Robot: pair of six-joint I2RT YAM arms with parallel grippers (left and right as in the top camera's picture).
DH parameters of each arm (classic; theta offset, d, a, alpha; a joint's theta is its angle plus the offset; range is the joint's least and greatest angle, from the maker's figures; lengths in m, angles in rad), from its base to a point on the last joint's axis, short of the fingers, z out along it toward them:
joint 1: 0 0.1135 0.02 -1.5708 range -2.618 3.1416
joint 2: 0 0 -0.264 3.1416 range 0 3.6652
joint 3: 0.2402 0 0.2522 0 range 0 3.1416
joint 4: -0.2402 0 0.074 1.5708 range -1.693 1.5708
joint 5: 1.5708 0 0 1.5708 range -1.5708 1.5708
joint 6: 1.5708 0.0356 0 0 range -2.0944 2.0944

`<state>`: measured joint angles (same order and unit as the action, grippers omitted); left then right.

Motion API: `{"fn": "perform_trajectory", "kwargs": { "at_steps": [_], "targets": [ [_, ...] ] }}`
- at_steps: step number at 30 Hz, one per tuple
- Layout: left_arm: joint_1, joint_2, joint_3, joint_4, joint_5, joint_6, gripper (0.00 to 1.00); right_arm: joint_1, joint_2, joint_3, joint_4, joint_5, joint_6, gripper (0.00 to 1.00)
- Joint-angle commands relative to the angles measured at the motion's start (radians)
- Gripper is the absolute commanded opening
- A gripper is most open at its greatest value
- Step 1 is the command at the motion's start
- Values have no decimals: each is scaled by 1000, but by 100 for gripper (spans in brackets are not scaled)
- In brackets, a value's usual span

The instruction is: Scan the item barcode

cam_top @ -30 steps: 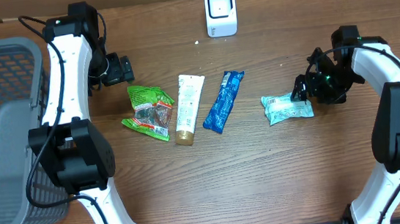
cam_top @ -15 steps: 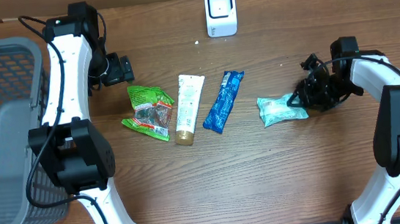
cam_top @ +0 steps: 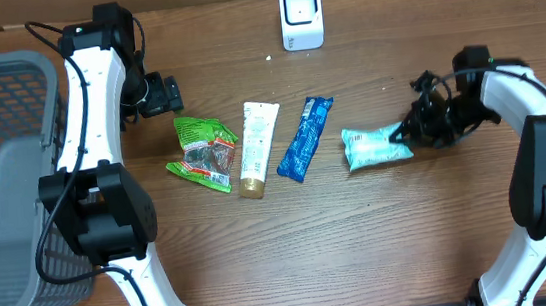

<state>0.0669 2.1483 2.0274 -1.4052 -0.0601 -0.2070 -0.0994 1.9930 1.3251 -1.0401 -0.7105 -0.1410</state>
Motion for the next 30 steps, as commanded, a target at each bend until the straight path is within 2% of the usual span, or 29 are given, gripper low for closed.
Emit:
{"fn": "perform_trajectory", "kwargs": {
  "at_steps": [1,7,13,22,25,30],
  "targets": [
    [-8,-24,-3,0,8,-10,100,-10,-96,109,-44,-126,-24,4],
    [-8,-24,-3,0,8,-10,100,-10,-183,203,-122,-235,-18,4],
    [-8,-24,-3,0,8,-10,100,-10,-241,288,-134,-233,143,4],
    [-8,-24,-3,0,8,-10,100,41,-251,301,11,-150,356,4],
    [-8,-24,-3,0,8,-10,100,92,-251,301,63,-57,405,4],
    [-8,-24,-3,0,8,-10,100,250,-250,301,192,366,522,4]
  ]
}}
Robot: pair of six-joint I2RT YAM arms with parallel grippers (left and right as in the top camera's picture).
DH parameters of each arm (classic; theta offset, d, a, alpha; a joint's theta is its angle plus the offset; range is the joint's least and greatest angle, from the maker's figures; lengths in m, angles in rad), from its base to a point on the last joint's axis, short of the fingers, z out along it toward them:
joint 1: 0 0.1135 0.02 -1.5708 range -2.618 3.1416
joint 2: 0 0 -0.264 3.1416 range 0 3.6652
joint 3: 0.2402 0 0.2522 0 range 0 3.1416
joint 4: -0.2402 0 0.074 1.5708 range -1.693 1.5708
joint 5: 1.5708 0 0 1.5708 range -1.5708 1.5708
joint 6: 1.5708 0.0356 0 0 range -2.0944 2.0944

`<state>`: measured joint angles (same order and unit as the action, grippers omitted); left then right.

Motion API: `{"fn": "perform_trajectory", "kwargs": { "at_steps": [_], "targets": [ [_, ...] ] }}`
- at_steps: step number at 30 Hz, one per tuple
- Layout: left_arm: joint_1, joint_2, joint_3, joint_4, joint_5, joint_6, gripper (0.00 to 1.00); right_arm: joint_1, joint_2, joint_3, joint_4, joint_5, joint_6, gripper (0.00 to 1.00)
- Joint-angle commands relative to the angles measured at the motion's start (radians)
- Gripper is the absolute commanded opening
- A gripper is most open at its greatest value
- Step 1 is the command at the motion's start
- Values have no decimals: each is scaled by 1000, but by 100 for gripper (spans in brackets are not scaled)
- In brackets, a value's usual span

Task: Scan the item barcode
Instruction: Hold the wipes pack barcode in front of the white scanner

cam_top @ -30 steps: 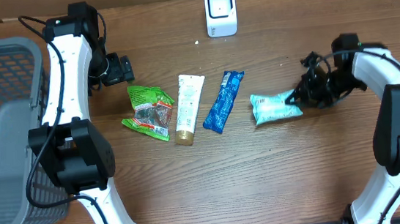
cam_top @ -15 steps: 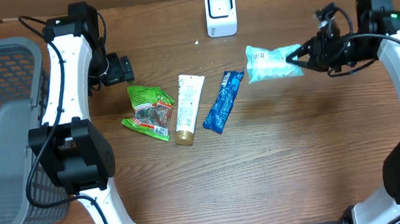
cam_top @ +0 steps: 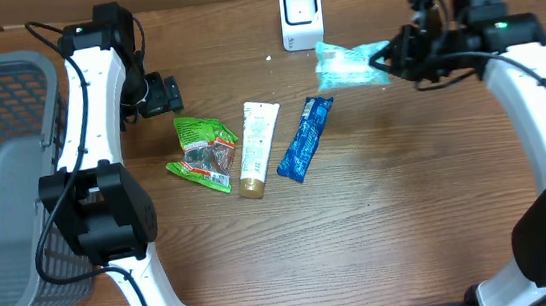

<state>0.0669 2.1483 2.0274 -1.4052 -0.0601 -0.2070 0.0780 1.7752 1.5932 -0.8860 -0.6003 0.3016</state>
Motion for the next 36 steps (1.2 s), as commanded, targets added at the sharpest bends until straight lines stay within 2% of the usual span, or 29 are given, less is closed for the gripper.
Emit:
{"fn": "perform_trajectory", "kwargs": {
  "at_steps": [1,2,4,6,9,14,23,29,33,36],
  "targets": [
    [-8,-24,-3,0,8,-10,99,98,-32,33,60,315,87,4],
    [-8,-24,-3,0,8,-10,100,119,-32,33,79,365,90,4],
    [-8,-24,-3,0,8,-10,100,208,-29,33,174,621,87,4],
    [-9,-24,-3,0,8,-10,100,254,-18,33,235,784,58,4],
    [-9,-24,-3,1,8,-10,100,326,27,33,385,960,-86,4],
    [-7,-24,-3,1,8,-10,100,365,114,33,649,1165,-331,4],
    [-9,-24,-3,0,7,-10,99,365,306,33,1041,1187,-849,4],
    [-8,-24,-3,0,8,-10,100,365,395,33,1202,1186,-1054,4],
    [-8,-24,-3,0,8,-10,99,365,465,33,1287,1180,-1274,4],
    [-8,-24,-3,0,8,-10,100,365,494,33,1350,1168,-1305,4]
  ]
}}
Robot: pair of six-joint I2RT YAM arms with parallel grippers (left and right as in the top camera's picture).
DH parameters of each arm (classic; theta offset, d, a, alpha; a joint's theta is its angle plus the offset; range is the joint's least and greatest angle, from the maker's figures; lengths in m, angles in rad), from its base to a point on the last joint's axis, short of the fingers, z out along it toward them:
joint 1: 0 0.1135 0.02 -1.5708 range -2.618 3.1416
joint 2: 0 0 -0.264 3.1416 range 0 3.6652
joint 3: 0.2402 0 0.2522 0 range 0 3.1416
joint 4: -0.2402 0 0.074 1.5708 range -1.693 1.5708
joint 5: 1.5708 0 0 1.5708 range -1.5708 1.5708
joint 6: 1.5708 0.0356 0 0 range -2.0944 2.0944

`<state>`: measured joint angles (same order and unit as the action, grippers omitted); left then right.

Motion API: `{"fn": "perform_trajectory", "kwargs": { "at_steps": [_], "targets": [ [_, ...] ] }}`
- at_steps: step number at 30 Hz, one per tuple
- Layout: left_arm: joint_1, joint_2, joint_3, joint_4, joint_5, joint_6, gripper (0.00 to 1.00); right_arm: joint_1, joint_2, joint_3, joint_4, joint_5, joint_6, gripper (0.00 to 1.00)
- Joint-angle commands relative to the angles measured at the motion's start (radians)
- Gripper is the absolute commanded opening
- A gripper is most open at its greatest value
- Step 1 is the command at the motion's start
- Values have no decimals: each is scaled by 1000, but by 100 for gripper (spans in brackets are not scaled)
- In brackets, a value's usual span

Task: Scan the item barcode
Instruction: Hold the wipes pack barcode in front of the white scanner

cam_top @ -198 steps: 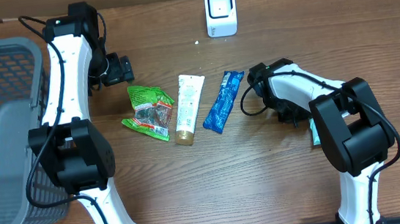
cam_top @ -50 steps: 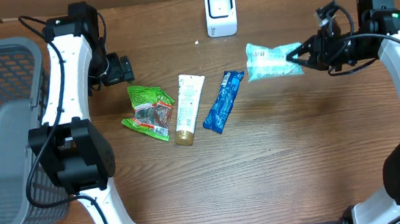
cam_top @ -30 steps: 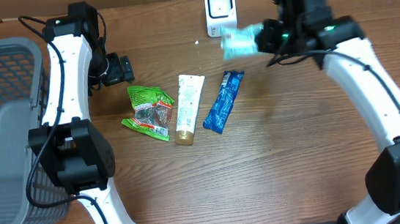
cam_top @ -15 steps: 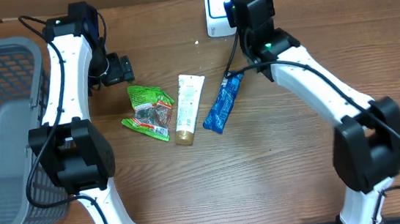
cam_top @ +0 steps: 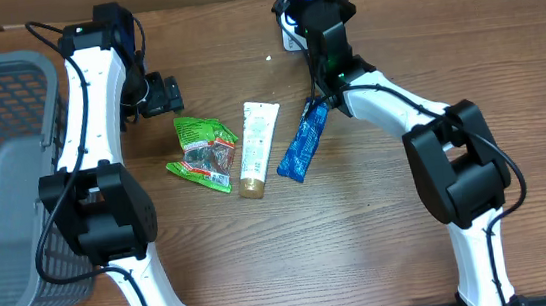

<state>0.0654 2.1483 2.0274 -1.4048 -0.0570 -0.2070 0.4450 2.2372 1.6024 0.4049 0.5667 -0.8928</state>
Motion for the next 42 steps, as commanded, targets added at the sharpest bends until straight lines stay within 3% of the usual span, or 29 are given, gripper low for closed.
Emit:
{"fn": "perform_trajectory", "kwargs": {
  "at_steps": [1,9,13,23,42],
  "targets": [
    [-7,-24,-3,0,5,-10,100,-2,37,24,77,-9,-111,4],
    [-8,-24,-3,0,5,-10,100,-2,63,24,166,-112,-290,4],
    [-9,-24,-3,0,5,-10,100,-2,63,24,216,-132,-290,4],
    [-9,-24,-3,0,5,-10,100,-13,68,24,127,-142,-290,4],
    [-9,-24,-3,0,5,-10,99,-32,68,24,125,-150,-290,4]
  ]
}}
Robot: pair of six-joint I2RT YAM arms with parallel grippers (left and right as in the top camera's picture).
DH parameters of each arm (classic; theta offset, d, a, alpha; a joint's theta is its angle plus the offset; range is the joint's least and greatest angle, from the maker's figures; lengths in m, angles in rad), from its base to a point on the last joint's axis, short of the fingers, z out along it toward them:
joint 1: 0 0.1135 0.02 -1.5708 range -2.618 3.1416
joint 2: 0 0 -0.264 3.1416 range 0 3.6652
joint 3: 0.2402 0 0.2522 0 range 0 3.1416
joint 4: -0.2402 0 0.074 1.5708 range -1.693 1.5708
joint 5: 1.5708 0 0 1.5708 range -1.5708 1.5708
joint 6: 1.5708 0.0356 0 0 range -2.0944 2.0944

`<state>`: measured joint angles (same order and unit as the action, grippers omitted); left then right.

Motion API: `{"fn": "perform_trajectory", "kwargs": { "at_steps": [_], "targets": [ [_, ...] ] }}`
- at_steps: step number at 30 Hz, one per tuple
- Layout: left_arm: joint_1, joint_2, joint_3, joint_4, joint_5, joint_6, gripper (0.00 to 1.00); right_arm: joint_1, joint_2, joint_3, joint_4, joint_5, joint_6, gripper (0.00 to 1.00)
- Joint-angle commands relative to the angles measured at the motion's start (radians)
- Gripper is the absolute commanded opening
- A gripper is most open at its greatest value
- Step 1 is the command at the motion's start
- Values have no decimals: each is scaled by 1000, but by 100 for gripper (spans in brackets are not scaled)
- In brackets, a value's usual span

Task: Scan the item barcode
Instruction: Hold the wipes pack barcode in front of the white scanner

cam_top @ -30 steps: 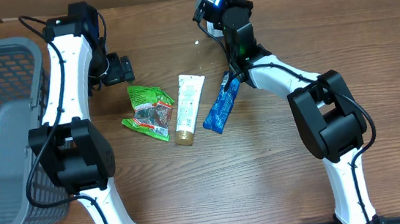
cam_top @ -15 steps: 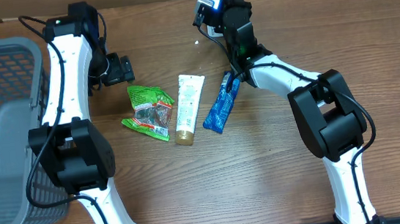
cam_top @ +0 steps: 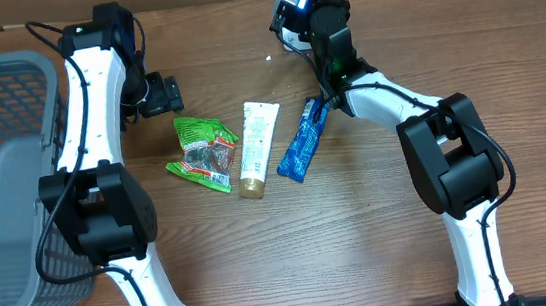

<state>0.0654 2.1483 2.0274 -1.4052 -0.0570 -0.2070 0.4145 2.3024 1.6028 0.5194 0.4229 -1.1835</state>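
My right gripper is at the far edge of the table, shut on a teal packet, of which only a small crumpled part shows above the wrist. It hangs right over the white barcode scanner [cam_top: 285,33], which the wrist and packet mostly hide. The packet's barcode side cannot be seen. My left gripper [cam_top: 173,93] rests open and empty at the far left, beside the green snack packet.
A row of items lies mid-table: a green snack packet [cam_top: 203,152], a cream tube [cam_top: 257,146] and a blue bar wrapper [cam_top: 304,140] just under my right forearm. A grey mesh basket fills the left side.
My right wrist has shifted slightly to the left over the scanner, still holding the teal packet. The left arm and the items on the table have not moved.
My right gripper was at the teal packet lying on the table at the right end of the row. Then it held the packet in the air just right of the scanner. After that it was over the scanner, where it still is.
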Motion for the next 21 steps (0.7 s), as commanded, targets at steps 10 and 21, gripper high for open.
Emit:
{"fn": "perform_trajectory", "kwargs": {
  "at_steps": [10,21],
  "targets": [
    [-9,-24,-3,0,5,-10,100,-6,2,23,31,-14,-3,4],
    [-9,-24,-3,0,5,-10,100,25,-74,23,57,23,-159,4]
  ]
}}
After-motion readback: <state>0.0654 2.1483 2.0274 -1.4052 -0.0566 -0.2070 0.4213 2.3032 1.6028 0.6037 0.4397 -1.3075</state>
